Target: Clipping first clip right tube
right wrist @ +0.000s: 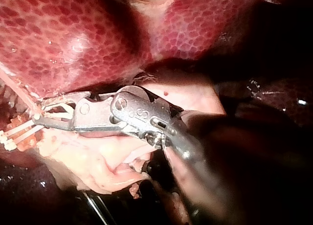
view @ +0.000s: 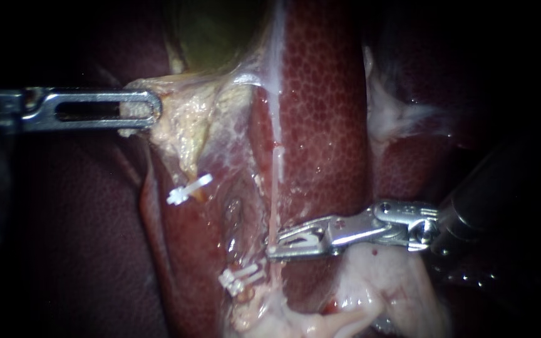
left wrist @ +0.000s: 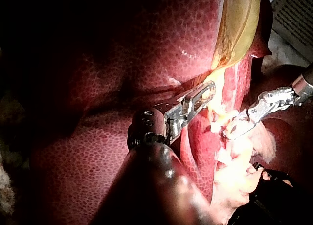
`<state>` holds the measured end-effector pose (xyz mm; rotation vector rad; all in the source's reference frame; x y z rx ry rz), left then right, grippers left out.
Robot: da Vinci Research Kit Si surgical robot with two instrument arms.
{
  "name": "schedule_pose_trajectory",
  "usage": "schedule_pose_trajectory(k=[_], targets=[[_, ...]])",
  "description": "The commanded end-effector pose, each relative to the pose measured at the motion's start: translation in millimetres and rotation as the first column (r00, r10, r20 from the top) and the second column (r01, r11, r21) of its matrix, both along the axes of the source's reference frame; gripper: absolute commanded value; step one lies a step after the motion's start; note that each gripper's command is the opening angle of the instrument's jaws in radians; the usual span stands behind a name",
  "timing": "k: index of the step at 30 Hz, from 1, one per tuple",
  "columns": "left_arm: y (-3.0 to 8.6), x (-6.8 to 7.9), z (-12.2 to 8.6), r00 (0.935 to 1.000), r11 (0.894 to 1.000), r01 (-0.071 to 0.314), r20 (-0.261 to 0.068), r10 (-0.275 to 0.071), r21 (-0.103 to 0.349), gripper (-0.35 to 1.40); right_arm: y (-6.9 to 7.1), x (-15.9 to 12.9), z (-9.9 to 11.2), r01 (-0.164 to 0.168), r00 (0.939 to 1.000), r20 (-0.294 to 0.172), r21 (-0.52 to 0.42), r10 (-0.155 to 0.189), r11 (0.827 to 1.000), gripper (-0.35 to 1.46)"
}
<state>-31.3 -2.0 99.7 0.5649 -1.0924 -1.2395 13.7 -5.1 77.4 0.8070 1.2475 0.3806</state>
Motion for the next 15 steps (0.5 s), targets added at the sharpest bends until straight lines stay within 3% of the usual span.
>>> schedule_pose_trajectory(k=[1,15], targets=[[0.0,0.0,0.0,1.0000,1.000,0.000,0.000,0.000,0.000,-0.35,0.0,0.0,0.0,0.000,1.0000,0.000,0.000,0.000,1.000,-0.10],[0.0,0.0,0.0,1.0000,1.000,0.000,0.000,0.000,0.000,-0.35,0.0,-0.5,-0.1,0.002,1.0000,-0.001,0.000,-0.002,1.000,-0.05]])
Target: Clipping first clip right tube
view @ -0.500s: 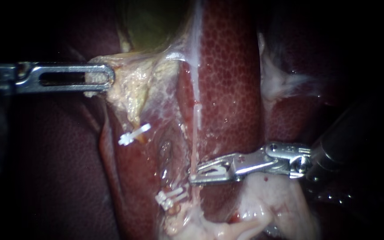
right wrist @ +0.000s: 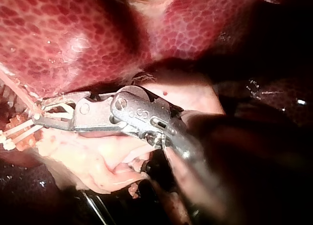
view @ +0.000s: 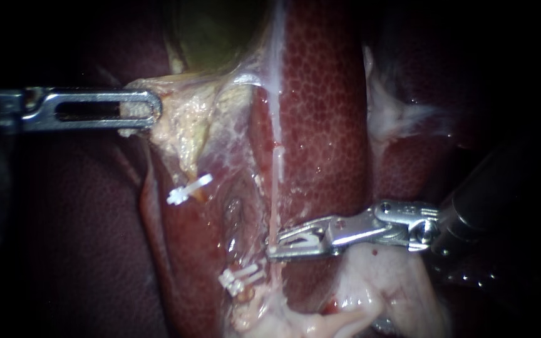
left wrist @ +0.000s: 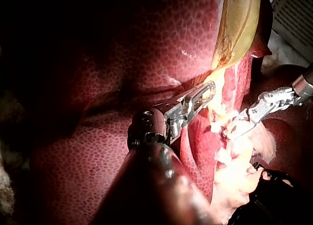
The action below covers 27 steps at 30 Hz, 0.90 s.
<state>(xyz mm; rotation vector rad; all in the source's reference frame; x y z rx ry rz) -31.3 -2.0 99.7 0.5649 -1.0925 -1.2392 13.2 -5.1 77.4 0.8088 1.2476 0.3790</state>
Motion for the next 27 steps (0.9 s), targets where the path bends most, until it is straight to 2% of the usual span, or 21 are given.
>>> schedule_pose_trajectory(k=[1,10,17,27], targets=[[0.0,0.0,0.0,1.0000,1.000,0.000,0.000,0.000,0.000,-0.35,0.0,-0.1,0.0,0.000,1.0000,0.000,0.000,0.000,1.000,-0.02],[0.0,0.0,0.0,1.0000,1.000,0.000,0.000,0.000,0.000,-0.35,0.1,-0.6,-0.1,-0.001,1.0000,0.000,0.000,0.001,1.000,0.39],[0.0,0.0,0.0,1.0000,1.000,0.000,0.000,0.000,0.000,-0.35,0.4,-0.4,-0.1,-0.013,0.9999,0.007,-0.002,0.013,1.000,0.46],[0.0,0.0,0.0,1.0000,1.000,0.000,0.000,0.000,0.000,-0.35,0.5,1.7,0.2,-0.025,0.9996,0.014,-0.005,0.025,1.000,0.53]])
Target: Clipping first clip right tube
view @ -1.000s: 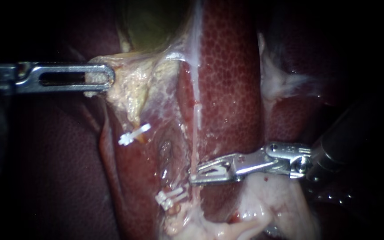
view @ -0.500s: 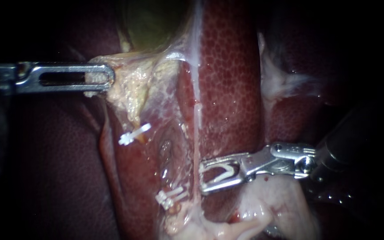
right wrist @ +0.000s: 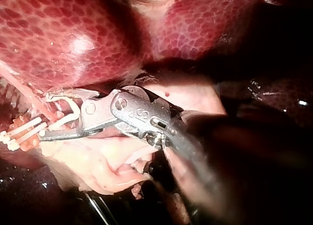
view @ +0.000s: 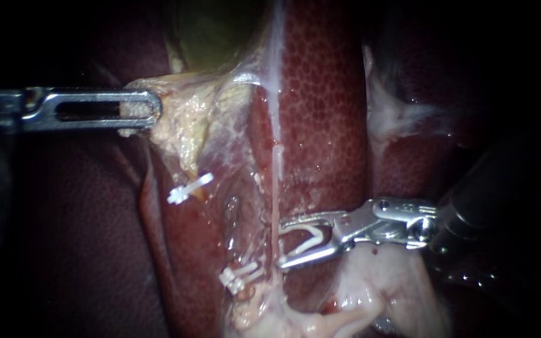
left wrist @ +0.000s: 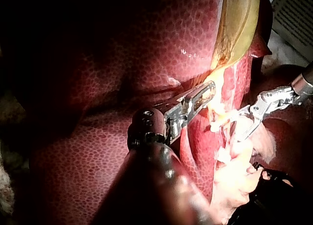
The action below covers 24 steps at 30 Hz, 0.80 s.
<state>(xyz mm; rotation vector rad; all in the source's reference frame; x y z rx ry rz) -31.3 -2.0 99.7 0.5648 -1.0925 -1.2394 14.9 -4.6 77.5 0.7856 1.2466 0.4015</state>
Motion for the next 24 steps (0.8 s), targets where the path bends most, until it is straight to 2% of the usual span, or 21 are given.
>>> schedule_pose_trajectory(k=[1,8,17,24], targets=[[0.0,0.0,0.0,1.0000,1.000,0.000,0.000,0.000,0.000,-0.35,-0.1,0.2,0.0,0.000,1.0000,0.001,0.000,0.000,1.000,0.53],[0.0,0.0,0.0,1.0000,1.000,0.000,0.000,0.000,0.000,-0.35,-0.5,1.6,-0.2,-0.001,1.0000,0.005,-0.001,0.001,1.000,0.53],[0.0,-0.1,0.0,1.0000,1.000,0.000,0.000,0.000,0.000,-0.35,-1.3,3.1,-0.9,0.004,0.9998,-0.021,0.007,-0.004,1.000,0.53],[0.0,-0.1,0.0,1.0000,1.000,0.000,0.000,0.000,0.000,-0.35,-2.0,3.6,-0.4,0.003,0.9997,-0.026,0.002,-0.002,1.000,0.54]])
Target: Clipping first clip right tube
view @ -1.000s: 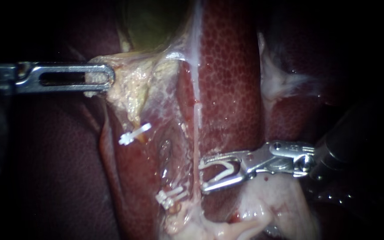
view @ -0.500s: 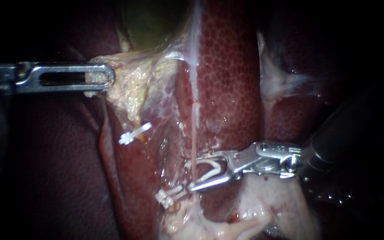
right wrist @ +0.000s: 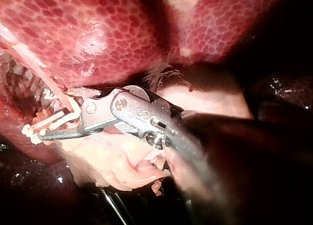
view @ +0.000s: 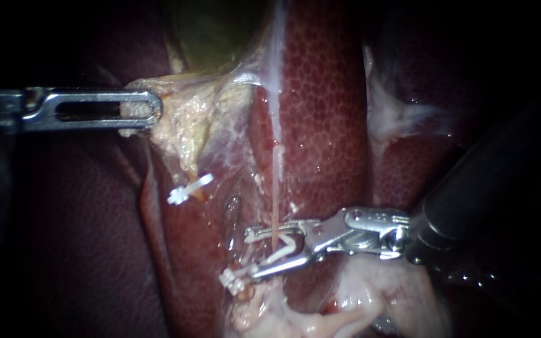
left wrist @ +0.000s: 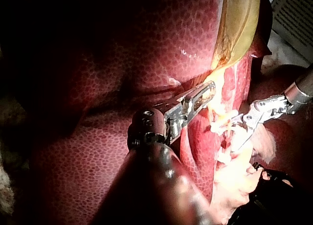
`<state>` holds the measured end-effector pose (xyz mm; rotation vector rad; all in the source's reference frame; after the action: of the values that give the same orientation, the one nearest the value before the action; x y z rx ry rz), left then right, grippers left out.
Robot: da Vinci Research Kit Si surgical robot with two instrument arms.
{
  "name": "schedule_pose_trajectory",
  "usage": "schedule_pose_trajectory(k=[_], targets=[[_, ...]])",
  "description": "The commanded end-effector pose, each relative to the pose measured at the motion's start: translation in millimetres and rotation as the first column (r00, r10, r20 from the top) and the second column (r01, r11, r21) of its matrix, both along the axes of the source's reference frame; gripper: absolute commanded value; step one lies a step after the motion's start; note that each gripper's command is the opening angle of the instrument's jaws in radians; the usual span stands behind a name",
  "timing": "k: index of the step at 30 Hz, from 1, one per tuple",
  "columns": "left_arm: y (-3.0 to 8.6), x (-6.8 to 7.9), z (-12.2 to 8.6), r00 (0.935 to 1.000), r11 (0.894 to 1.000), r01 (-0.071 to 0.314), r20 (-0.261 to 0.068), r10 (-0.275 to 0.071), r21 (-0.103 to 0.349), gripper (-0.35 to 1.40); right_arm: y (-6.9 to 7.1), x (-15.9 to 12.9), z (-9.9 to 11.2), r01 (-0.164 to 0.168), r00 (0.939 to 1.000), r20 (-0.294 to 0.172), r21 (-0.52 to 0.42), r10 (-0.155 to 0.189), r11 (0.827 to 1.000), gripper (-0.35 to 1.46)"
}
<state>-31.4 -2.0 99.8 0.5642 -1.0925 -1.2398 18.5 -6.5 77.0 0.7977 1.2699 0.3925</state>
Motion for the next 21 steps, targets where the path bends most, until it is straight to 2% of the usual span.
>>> schedule_pose_trajectory(k=[1,11,21], targets=[[0.0,0.0,0.0,1.0000,1.000,0.000,0.000,0.000,0.000,-0.35,-0.1,0.0,0.1,0.003,1.0000,-0.001,-0.001,-0.003,1.000,0.54],[0.0,0.0,0.0,1.0000,1.000,0.000,0.000,0.000,0.000,-0.35,-0.6,-0.3,0.3,0.025,0.9996,-0.013,0.001,-0.025,1.000,0.45],[0.0,0.0,0.0,1.0000,1.000,0.000,0.000,0.000,0.000,-0.35,-0.4,-0.9,0.0,0.033,0.9993,-0.018,0.005,-0.033,0.999,0.25]])
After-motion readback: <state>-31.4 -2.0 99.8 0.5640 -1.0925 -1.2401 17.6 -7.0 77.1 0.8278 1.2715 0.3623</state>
